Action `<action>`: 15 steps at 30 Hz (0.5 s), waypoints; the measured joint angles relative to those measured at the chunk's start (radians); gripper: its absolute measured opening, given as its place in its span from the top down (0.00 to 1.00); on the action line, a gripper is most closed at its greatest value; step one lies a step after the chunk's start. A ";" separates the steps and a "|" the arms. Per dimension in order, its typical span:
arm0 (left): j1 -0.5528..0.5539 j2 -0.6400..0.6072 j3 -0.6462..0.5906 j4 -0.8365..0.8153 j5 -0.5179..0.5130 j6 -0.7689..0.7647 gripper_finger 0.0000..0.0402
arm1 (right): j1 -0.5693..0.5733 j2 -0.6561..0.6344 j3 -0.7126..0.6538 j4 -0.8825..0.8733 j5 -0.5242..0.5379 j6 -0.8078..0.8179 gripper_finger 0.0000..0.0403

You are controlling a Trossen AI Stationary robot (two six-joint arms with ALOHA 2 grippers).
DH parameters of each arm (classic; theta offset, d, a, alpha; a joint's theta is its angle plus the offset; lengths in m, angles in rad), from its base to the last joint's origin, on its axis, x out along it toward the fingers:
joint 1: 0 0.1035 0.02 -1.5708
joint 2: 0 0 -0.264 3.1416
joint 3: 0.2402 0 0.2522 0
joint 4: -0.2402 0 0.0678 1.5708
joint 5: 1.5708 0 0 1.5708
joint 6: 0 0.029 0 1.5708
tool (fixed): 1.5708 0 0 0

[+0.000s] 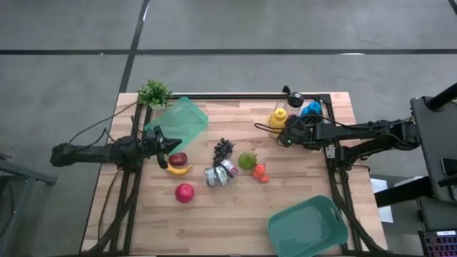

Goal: Pick & Place Food Item
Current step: Put the pink water bottle into the transparent bin

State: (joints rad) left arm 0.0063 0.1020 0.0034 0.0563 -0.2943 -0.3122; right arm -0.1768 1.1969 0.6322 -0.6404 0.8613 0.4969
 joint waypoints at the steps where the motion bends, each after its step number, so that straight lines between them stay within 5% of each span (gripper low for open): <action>1: 0.000 0.000 0.000 0.000 0.000 0.000 1.00 | 0.000 0.000 0.000 0.000 -0.002 0.000 0.50; 15: 0.000 0.000 0.000 0.000 0.000 0.000 1.00 | 0.000 0.000 0.000 -0.004 -0.004 -0.003 0.50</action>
State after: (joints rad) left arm 0.0063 0.1020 0.0036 0.0563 -0.2942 -0.3122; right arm -0.1768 1.1965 0.6327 -0.6445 0.8573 0.4934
